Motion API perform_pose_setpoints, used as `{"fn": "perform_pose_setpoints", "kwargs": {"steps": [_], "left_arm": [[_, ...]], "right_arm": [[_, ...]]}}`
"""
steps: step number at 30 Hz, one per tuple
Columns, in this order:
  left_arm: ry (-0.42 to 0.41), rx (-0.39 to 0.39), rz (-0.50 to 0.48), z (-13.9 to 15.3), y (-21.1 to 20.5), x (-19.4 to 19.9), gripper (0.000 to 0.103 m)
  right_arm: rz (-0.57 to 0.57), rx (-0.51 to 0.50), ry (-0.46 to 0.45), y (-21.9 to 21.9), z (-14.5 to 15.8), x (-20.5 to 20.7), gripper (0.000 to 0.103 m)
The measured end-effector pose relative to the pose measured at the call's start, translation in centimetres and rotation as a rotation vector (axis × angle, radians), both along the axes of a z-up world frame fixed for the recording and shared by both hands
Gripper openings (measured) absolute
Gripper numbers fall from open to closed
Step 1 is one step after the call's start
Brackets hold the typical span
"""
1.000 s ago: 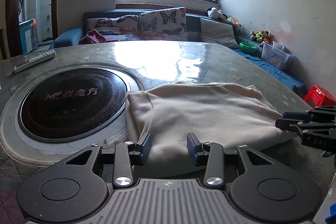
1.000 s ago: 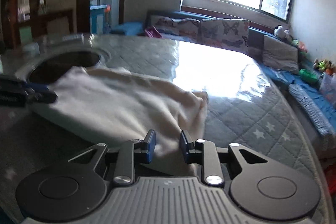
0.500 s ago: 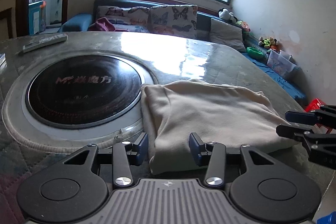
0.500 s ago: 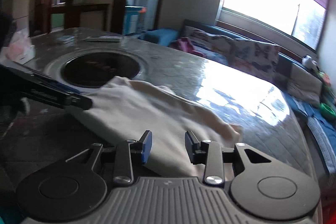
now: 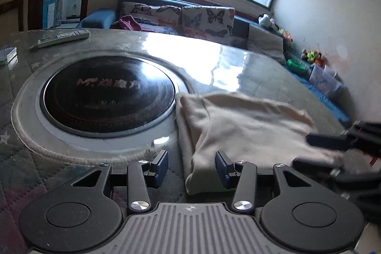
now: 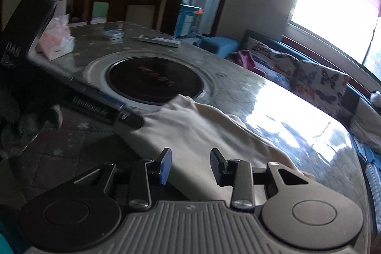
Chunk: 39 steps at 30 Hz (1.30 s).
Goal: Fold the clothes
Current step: 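Roll the left tool and grasp the folded cream sweatshirt's edge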
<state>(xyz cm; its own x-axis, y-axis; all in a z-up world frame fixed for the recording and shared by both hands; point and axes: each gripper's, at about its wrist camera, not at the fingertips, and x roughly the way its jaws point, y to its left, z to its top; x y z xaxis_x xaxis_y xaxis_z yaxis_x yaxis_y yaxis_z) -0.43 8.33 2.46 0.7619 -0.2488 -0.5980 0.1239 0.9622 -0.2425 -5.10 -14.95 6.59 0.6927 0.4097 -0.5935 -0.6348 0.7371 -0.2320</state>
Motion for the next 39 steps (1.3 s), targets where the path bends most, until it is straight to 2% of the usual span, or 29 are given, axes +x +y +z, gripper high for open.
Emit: {"fn": "perform_pose_setpoints", "kwargs": {"steps": [5, 9, 11, 21, 24, 25, 26, 28, 35, 39], "left_arm": [[-0.003, -0.035, 0.051, 1.3, 2.2, 0.8, 0.051], [0.022, -0.086, 0.103, 2.0, 3.9, 1.7, 0.061], [0.029, -0.103, 0.119, 2.2, 4.5, 2.0, 0.062], [0.100, -0.243, 0.103, 2.0, 4.8, 3.0, 0.066], [0.118, -0.273, 0.102, 1.8, 4.7, 3.3, 0.067], [0.122, -0.281, 0.104, 1.8, 4.6, 3.4, 0.068], [0.130, -0.293, 0.109, 1.6, 4.6, 3.6, 0.068], [0.155, -0.331, 0.120, 1.3, 4.7, 4.0, 0.069], [0.236, -0.451, 0.140, 0.2, 4.3, 5.4, 0.069], [0.282, -0.533, 0.166, -0.4, 3.8, 6.1, 0.073]], "right_arm": [[0.079, -0.038, -0.009, 2.5, -0.2, -0.1, 0.036], [0.142, -0.077, -0.020, 4.5, -0.7, -0.3, 0.036], [0.172, -0.099, -0.026, 5.5, -1.1, -0.3, 0.036], [0.260, -0.206, -0.015, 9.6, -3.3, 0.3, 0.035], [0.241, -0.217, -0.029, 9.7, -3.6, 0.5, 0.021], [0.234, -0.220, -0.033, 9.7, -3.7, 0.5, 0.013], [0.221, -0.204, -0.026, 9.5, -3.5, 0.7, 0.008], [0.202, -0.161, -0.005, 8.8, -2.9, 1.3, 0.007], [0.153, -0.008, 0.048, 6.4, -0.4, 2.5, 0.006], [0.139, 0.041, 0.054, 5.1, 0.7, 2.7, 0.006]]}}
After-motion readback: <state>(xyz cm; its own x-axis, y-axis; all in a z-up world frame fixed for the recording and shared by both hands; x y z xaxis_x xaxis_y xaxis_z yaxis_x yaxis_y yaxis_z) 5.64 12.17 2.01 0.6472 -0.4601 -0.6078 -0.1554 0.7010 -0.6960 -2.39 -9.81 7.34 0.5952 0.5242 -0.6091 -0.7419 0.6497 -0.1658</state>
